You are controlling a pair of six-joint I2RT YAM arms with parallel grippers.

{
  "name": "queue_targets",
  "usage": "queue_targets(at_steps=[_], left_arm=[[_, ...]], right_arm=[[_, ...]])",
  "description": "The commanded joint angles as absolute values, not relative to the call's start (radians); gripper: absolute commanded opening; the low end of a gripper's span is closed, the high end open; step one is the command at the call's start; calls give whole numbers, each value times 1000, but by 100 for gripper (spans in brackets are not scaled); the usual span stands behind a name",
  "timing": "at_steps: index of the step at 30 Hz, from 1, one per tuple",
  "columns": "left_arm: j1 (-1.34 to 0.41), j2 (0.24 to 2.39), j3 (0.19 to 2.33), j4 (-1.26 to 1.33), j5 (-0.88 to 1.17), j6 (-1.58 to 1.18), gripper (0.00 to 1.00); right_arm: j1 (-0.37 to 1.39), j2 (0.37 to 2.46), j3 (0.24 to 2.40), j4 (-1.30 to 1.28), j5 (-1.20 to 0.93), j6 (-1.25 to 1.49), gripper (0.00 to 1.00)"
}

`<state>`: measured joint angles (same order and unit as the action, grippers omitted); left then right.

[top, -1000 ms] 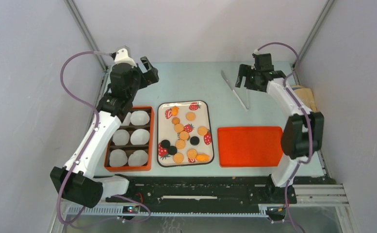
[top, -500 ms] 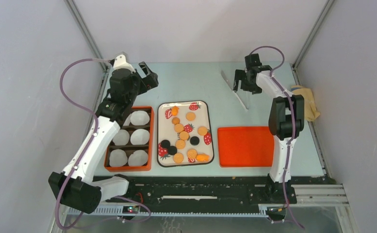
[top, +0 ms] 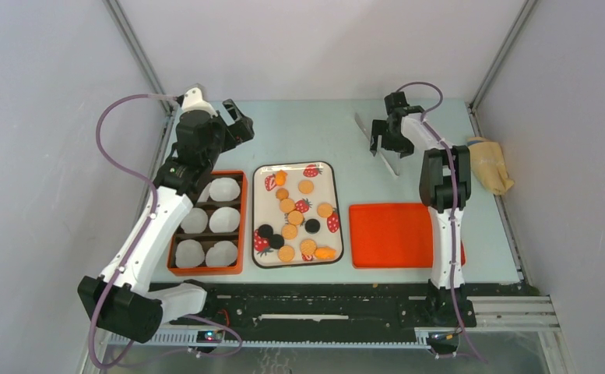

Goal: Pack the cookies

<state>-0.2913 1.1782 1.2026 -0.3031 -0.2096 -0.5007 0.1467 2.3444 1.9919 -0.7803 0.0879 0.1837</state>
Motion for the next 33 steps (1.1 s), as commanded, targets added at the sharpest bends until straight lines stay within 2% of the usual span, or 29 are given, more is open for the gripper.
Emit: queue_targets(at_steps=[1, 11, 17, 23, 29, 31, 33], left_arm=[[-290, 1155, 1190, -295, -224, -503, 100], [-290, 1182, 1187, -290, -210, -509, 100], [-290, 1190, 1184, -289, -201, -511, 100], [-290, 1177, 1175, -288, -202, -513, 100], [-290, 1171, 1169, -284, -190, -517, 100], [-290, 1169, 1165, -284, -189, -519, 100], [-291, 1168, 1164, -282, -189, -521, 100]], right_arm=[[148, 2387, 2092, -800, 133, 176, 100], [150, 2478, 2256, -858, 123, 202, 100], [149, 2494, 2255, -895, 138, 208, 88], [156, 2472, 2221, -937, 113, 206, 94], [172, 2468, 2207, -980, 118, 209, 94], [173, 2463, 2200, -982, 127, 215, 92], [174, 2459, 2198, -984, 139, 220, 86]])
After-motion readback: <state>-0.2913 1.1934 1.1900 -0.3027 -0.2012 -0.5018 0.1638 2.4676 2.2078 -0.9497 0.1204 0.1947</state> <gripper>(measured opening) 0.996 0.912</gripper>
